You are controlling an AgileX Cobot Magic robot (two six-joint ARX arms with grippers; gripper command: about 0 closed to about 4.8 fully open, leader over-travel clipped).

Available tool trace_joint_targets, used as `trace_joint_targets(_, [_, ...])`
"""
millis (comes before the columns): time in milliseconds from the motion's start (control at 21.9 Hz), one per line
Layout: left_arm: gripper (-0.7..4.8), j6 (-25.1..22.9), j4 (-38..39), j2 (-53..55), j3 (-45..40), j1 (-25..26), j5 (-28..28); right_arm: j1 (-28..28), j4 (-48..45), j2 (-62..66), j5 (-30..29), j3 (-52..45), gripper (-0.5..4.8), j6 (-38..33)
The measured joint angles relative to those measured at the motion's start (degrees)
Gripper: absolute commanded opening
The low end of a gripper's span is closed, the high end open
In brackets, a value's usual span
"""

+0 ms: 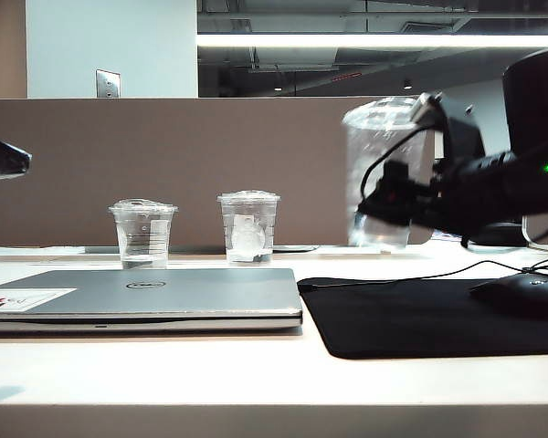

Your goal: Pick up the coffee cup on the right and place it on the right side of the laptop.

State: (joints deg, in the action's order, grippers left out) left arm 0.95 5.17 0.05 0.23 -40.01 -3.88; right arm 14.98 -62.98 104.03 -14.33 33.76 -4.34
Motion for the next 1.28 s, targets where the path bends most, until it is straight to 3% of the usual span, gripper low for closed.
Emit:
trace_joint_targets(183, [-0.05, 0.0, 0.0, 0.0, 0.0, 0.0, 0.0, 6.1, 1.0, 0.0, 1.4, -3.8, 3.62, 4.0])
trace_joint_targets(365, [-0.05, 0.0, 0.0, 0.0, 0.0, 0.0, 0.0, 8.2, 0.5, 0.0, 3.4, -3.7, 3.63, 4.9])
trace_joint_targets(730, [-0.05, 0.0, 0.0, 0.0, 0.0, 0.0, 0.0, 8.2, 0.5, 1.1, 7.3, -3.7, 3.62, 6.1])
trace_joint_targets(1278, [-0.05, 0.0, 0.0, 0.0, 0.0, 0.0, 0.0, 8.2, -1.0, 4.0, 7.0, -3.7, 3.69, 6.1])
